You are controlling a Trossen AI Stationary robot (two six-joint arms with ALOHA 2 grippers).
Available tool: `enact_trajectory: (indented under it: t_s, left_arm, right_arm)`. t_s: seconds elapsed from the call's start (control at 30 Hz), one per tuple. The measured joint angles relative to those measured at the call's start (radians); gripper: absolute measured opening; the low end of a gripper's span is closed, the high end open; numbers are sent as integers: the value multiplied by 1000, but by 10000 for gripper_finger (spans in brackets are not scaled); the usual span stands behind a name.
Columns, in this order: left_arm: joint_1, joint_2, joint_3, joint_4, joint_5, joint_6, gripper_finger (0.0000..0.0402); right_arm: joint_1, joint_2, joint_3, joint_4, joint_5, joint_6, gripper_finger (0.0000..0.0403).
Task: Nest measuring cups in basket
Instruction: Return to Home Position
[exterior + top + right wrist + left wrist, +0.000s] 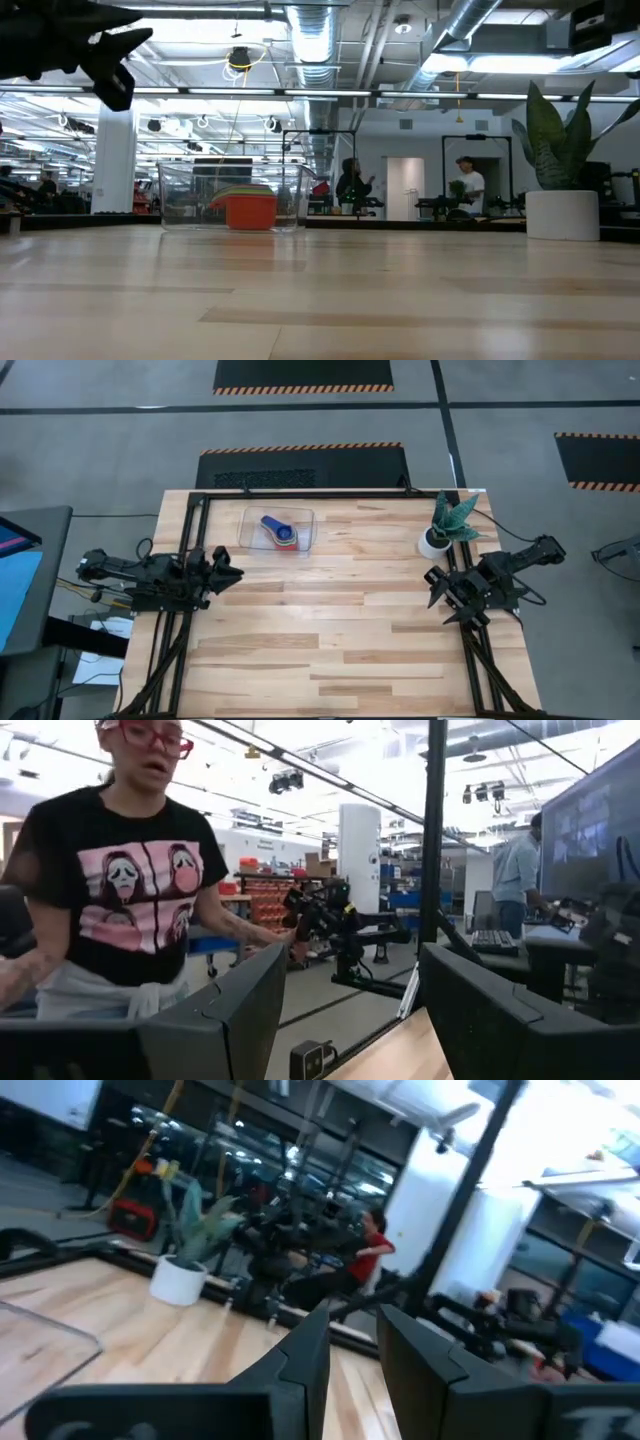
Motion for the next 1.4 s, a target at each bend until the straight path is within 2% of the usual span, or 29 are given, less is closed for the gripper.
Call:
enact_trajectory:
  t_s: [0.2,0.43,0.67,0.8,1.03,1.13,1.3,1.4]
  left_arm:
    - [20,0,1,22,51,54,75]
    - [64,1,1,23,115,20,75]
    - [93,2,1,17,114,7,75]
    - [94,2,1,-13,114,-15,75]
    - [94,2,1,-68,51,-63,75]
    - [94,2,1,-62,52,-58,75]
    - [94,2,1,-62,52,-63,75]
    - [94,2,0,-64,52,-53,75]
  right_arm:
    - [0,0,0,-73,-25,-72,255]
    - [-16,0,0,-120,-28,-117,255]
    - [-172,0,0,-121,-22,-109,255]
    - [-278,1,-1,-168,-21,-16,255]
    - [-395,0,-3,-46,-19,-52,255]
    - [-427,0,-3,-76,28,-54,255]
    - [-455,0,-4,-200,47,10,255]
    - [-459,1,-4,-265,138,47,255]
